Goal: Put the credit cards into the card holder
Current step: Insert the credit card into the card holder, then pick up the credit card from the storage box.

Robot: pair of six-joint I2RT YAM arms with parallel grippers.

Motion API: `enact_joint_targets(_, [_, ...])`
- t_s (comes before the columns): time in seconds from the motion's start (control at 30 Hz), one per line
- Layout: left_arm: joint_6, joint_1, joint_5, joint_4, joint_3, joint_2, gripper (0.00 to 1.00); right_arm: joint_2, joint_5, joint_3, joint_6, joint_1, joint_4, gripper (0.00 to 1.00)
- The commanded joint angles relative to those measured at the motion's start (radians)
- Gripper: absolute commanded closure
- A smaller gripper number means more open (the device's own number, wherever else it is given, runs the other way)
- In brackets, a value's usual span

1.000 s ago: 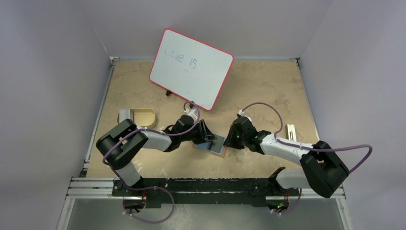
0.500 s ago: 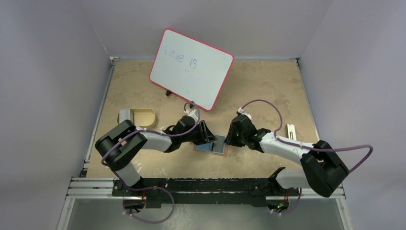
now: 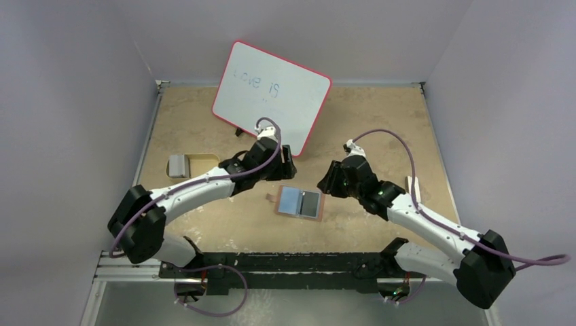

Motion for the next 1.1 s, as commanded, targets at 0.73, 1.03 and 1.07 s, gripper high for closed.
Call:
enact_joint_targets(0.73, [0.537,0.689,-0.463,-0.554,0.241,-0.072,0.44,-0.062,-0.085,0.080,-0.089,0.003,0.014,0.60])
enact_joint_targets(1.03, [0.543,0.754,-0.438,-0.483,0.194,0.075,0.45,-0.050,-0.086,0.093,-0.100,0.003,0.006,0.61])
enact_joint_targets(1.07, [0.546,0.755,-0.437,-0.485,0.200,0.090,0.45,-0.053,-0.084,0.090,-0.099,0.003,0.006,0.61])
